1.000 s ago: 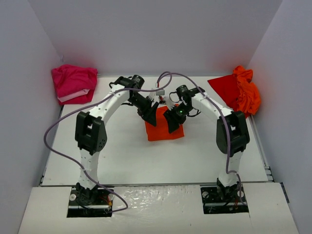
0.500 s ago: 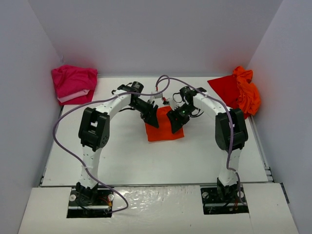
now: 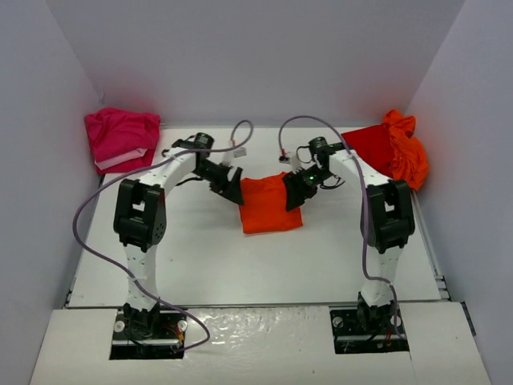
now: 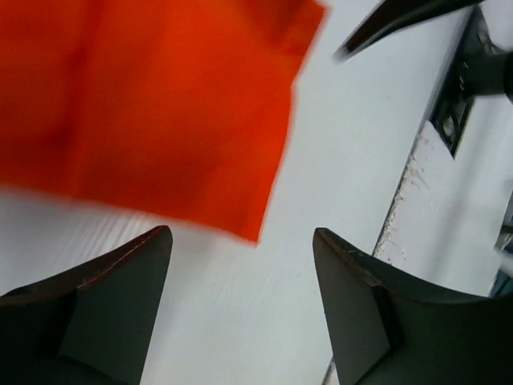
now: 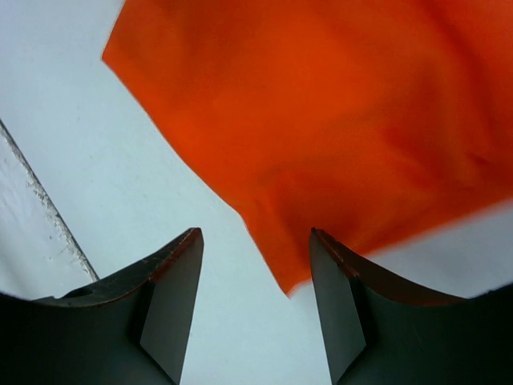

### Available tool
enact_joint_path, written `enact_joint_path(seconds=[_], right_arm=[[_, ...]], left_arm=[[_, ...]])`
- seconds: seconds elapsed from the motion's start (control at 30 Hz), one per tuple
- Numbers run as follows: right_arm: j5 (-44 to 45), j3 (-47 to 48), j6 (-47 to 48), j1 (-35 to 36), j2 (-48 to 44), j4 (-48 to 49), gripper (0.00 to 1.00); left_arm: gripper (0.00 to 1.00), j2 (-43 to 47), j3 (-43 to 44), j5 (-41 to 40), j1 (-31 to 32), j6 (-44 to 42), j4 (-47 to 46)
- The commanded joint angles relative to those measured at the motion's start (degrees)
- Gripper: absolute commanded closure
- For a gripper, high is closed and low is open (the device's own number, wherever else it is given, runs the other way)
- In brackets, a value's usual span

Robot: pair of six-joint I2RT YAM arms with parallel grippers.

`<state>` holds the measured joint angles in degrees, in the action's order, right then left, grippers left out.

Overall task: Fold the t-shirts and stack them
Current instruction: Smooth out wrinkles on the folded tshirt, then put the neatly folded tshirt into the corner of the board with the left arm

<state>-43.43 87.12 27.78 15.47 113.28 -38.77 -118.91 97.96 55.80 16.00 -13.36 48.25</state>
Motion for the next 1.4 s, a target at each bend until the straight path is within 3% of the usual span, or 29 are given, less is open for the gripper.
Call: enact_joint_path(seconds=[0.0,0.2,0.8,1.07,1.37], right_arm=[[-1.4,1.2,-3.6,-7.8,-9.3,1.5,0.48],[-0.7,0.6,-5.3,-9.1,-10.0,2.7,0.47],[0.0,-1.4,-6.1,-9.5,-8.3,3.1,0.47],[-0.8,-2.5,-6.2,-9.7,-3.8,3.4,0.47],[-0.9,-3.8,-6.3,-9.8,-1.6,4.0,0.47]], left_arm=[[0.32,3.3,-4.2,-13.0,-11.0,8.1,9.1],[0.32,6.6,-10.4,-12.9,-12.0,7.5,7.8],[0.31,-6.1,-3.6,3.6,-10.9,6.2,10.8],[0.31,-14.9,2.2,9.0,-4.8,5.3,14.1],[0.30,-18.1,9.1,6.7,-1.4,16.5,4.9]])
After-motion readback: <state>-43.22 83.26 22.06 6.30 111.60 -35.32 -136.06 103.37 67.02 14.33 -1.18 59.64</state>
